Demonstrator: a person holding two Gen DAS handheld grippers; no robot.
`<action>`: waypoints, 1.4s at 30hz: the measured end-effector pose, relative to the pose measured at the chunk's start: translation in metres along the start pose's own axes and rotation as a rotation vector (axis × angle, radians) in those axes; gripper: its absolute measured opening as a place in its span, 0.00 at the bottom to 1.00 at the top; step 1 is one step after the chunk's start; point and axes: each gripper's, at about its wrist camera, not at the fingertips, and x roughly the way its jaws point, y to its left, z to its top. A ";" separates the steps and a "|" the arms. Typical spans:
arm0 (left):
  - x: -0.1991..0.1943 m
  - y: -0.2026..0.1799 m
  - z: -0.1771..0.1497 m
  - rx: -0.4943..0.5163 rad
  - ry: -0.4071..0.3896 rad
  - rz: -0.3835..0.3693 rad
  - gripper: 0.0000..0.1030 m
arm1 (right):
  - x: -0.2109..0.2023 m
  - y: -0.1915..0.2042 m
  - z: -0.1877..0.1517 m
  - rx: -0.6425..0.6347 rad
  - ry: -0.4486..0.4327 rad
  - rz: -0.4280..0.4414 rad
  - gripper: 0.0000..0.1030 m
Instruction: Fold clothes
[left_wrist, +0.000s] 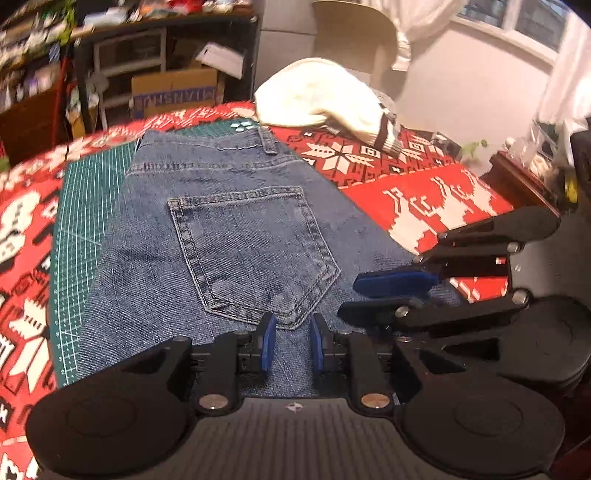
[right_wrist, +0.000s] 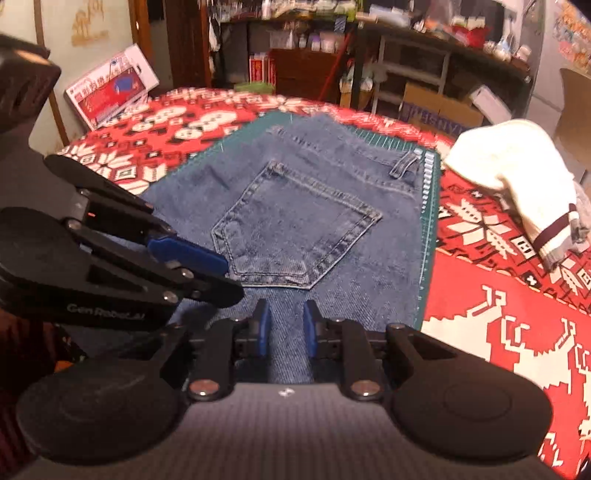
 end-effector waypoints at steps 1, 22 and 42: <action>-0.001 -0.002 -0.002 0.017 0.001 0.009 0.21 | -0.003 -0.001 -0.003 0.000 0.000 -0.003 0.20; -0.038 0.024 -0.010 -0.083 0.012 0.106 0.30 | -0.039 -0.029 -0.009 0.149 -0.003 0.011 0.22; -0.058 0.036 -0.002 -0.073 -0.034 0.147 0.19 | -0.042 -0.042 -0.001 0.187 -0.015 0.026 0.23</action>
